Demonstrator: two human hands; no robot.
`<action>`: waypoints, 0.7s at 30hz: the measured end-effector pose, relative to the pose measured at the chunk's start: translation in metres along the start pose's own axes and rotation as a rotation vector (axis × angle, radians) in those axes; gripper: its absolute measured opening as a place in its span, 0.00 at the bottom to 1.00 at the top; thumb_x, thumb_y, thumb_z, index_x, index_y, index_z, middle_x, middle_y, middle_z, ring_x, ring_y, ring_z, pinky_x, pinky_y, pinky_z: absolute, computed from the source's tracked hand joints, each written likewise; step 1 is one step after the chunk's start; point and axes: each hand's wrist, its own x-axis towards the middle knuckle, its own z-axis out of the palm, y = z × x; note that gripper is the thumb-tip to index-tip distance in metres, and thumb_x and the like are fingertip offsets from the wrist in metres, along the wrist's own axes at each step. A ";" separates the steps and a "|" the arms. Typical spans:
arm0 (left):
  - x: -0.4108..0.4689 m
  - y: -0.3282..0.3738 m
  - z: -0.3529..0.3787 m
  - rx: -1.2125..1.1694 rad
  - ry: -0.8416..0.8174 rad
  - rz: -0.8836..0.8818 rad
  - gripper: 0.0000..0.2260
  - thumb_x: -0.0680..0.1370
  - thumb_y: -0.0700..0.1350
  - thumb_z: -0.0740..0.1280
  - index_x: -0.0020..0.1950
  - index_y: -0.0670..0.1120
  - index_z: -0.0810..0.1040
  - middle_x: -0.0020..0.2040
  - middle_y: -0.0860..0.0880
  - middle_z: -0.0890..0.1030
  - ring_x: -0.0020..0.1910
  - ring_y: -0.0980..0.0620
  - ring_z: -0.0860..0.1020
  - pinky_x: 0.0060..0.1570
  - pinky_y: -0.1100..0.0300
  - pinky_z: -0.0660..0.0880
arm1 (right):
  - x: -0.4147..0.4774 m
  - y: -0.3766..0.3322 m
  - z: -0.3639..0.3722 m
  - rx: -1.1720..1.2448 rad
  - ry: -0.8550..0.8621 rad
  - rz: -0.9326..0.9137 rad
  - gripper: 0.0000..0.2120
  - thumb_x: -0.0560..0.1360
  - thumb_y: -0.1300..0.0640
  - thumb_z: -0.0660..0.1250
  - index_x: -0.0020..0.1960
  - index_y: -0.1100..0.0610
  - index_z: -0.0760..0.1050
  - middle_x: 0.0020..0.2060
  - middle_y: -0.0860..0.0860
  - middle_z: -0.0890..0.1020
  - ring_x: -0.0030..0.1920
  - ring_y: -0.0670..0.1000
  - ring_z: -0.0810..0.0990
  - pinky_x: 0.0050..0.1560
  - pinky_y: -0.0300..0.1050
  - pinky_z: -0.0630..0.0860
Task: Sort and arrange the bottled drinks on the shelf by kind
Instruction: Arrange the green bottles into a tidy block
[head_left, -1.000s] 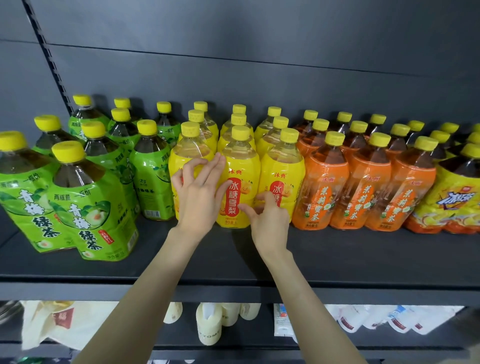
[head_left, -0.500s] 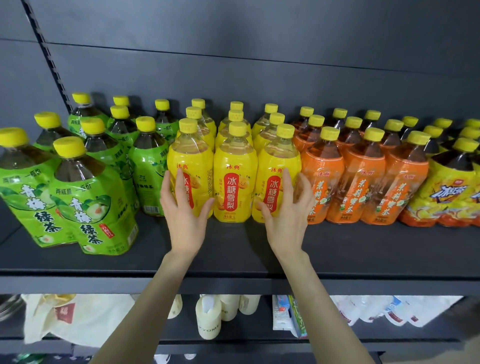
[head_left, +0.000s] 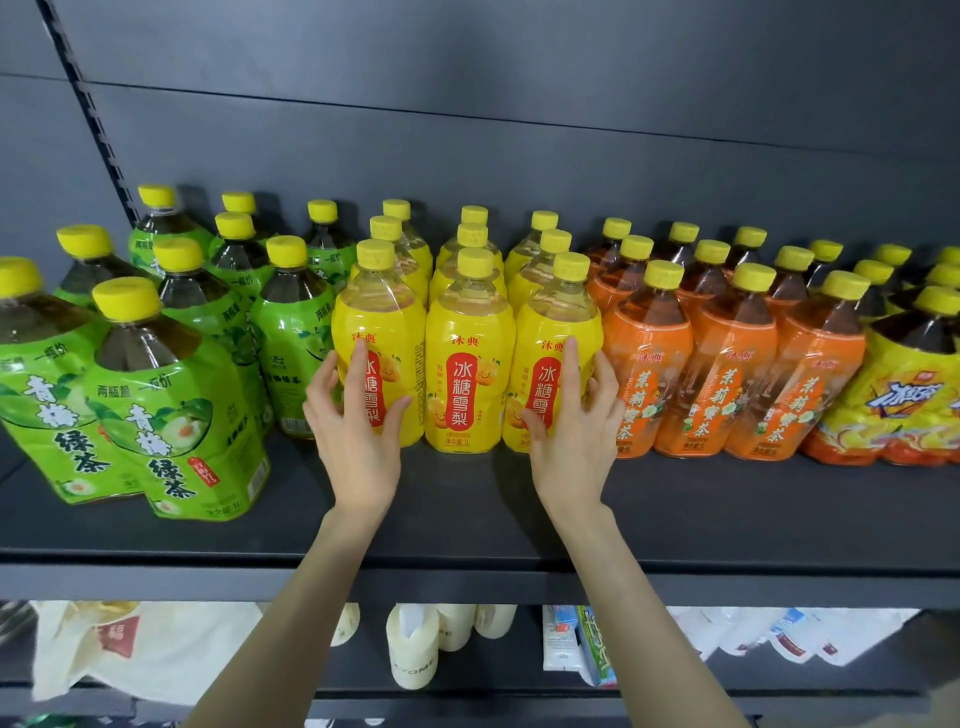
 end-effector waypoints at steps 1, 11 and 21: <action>0.000 0.000 0.000 0.002 0.001 0.000 0.33 0.70 0.40 0.76 0.72 0.45 0.67 0.66 0.33 0.68 0.63 0.33 0.70 0.57 0.51 0.65 | 0.000 0.000 0.000 0.001 -0.002 0.000 0.41 0.69 0.57 0.76 0.76 0.53 0.60 0.70 0.63 0.66 0.61 0.65 0.71 0.45 0.55 0.78; -0.014 0.019 0.002 0.083 -0.049 0.156 0.30 0.73 0.50 0.73 0.72 0.48 0.65 0.72 0.34 0.63 0.71 0.35 0.63 0.64 0.39 0.64 | -0.006 0.008 -0.009 0.060 -0.034 -0.055 0.40 0.71 0.55 0.75 0.77 0.52 0.58 0.73 0.62 0.62 0.68 0.63 0.65 0.54 0.55 0.75; -0.011 0.022 0.017 0.381 -0.136 0.367 0.35 0.69 0.49 0.76 0.72 0.48 0.66 0.72 0.39 0.68 0.72 0.35 0.63 0.65 0.37 0.63 | -0.004 0.003 -0.009 -0.064 -0.064 -0.039 0.42 0.69 0.62 0.76 0.77 0.49 0.58 0.72 0.61 0.64 0.62 0.63 0.71 0.40 0.53 0.79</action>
